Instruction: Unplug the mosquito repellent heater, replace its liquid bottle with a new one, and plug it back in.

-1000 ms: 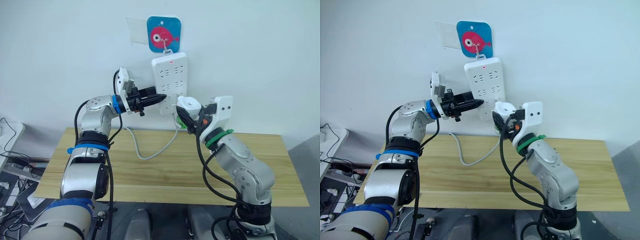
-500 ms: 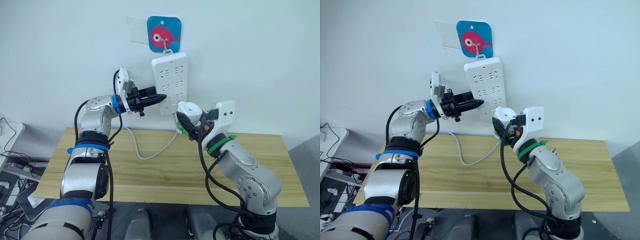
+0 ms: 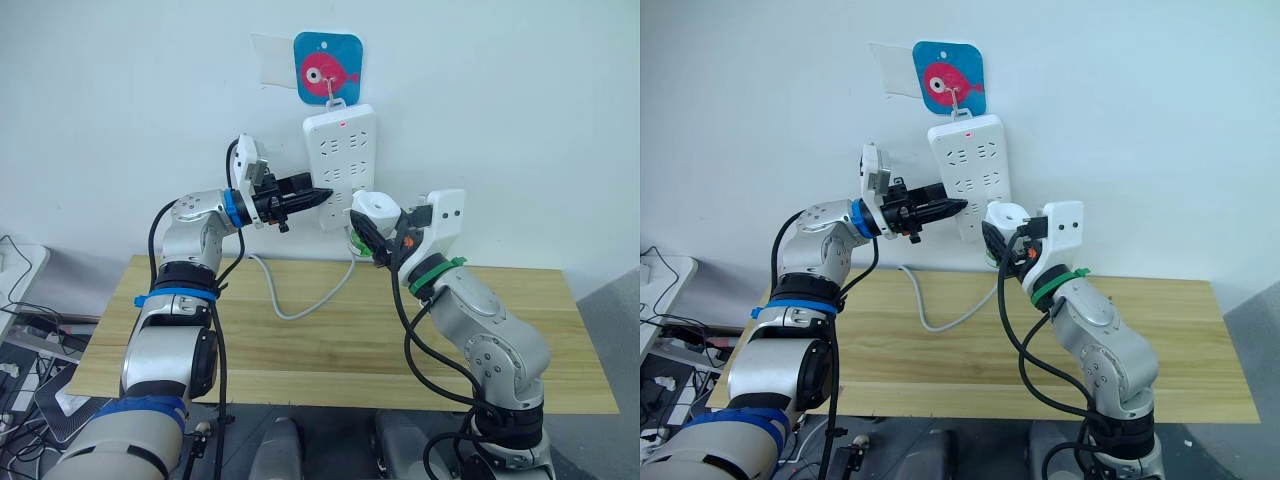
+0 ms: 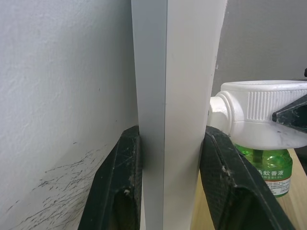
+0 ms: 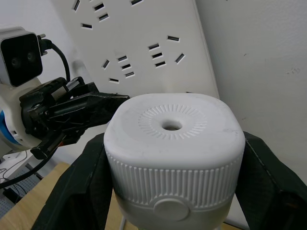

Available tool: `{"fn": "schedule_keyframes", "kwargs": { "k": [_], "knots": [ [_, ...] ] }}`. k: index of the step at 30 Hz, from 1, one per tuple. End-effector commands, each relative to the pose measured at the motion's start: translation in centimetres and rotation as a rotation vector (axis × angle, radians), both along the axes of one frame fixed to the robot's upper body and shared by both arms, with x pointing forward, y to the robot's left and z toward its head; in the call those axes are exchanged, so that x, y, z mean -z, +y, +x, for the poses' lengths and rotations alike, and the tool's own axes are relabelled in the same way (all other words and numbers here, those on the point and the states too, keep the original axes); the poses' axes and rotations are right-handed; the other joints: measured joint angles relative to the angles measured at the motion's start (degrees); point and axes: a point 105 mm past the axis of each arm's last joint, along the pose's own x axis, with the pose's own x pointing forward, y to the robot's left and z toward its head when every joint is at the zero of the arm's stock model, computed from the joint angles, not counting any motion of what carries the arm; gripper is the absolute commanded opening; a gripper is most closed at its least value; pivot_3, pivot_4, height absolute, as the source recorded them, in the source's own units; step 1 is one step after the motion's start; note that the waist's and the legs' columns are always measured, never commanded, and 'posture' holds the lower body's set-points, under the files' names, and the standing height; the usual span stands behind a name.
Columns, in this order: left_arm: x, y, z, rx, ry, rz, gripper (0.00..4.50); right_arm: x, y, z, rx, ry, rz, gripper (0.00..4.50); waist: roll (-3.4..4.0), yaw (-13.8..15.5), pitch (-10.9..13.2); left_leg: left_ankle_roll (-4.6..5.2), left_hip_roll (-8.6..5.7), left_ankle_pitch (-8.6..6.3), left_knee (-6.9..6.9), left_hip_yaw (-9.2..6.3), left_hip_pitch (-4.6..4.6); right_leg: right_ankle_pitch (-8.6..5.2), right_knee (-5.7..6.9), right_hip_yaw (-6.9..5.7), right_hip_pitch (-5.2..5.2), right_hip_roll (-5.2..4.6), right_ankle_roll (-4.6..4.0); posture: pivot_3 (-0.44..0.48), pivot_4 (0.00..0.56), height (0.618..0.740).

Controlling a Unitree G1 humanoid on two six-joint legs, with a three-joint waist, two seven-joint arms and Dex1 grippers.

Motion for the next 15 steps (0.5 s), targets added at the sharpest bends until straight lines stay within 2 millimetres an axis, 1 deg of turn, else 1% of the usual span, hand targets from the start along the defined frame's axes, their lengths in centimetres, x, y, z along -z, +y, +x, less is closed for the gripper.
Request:
{"fn": "schedule_keyframes", "kwargs": {
  "k": [1,15],
  "knots": [
    [-0.44,-0.36,-0.13,0.018,-0.018,0.015,1.27,-1.44,-0.12,-0.02,0.008,-0.067,0.009,2.98,0.00,0.00,0.00,0.00,0.00,0.00,0.00,0.00,0.00,0.00,0.01,0.00,0.00,0.00,0.00,-0.044,0.187,0.740],
    [-0.37,-0.32,-0.11,0.015,-0.017,0.015,1.27,-0.93,0.34,-0.08,-0.001,-0.047,0.009,2.98,0.00,0.00,0.00,0.00,0.00,0.00,0.00,0.00,0.01,0.00,0.01,0.00,0.00,0.00,0.00,-0.045,0.193,0.740]
  ]
}}
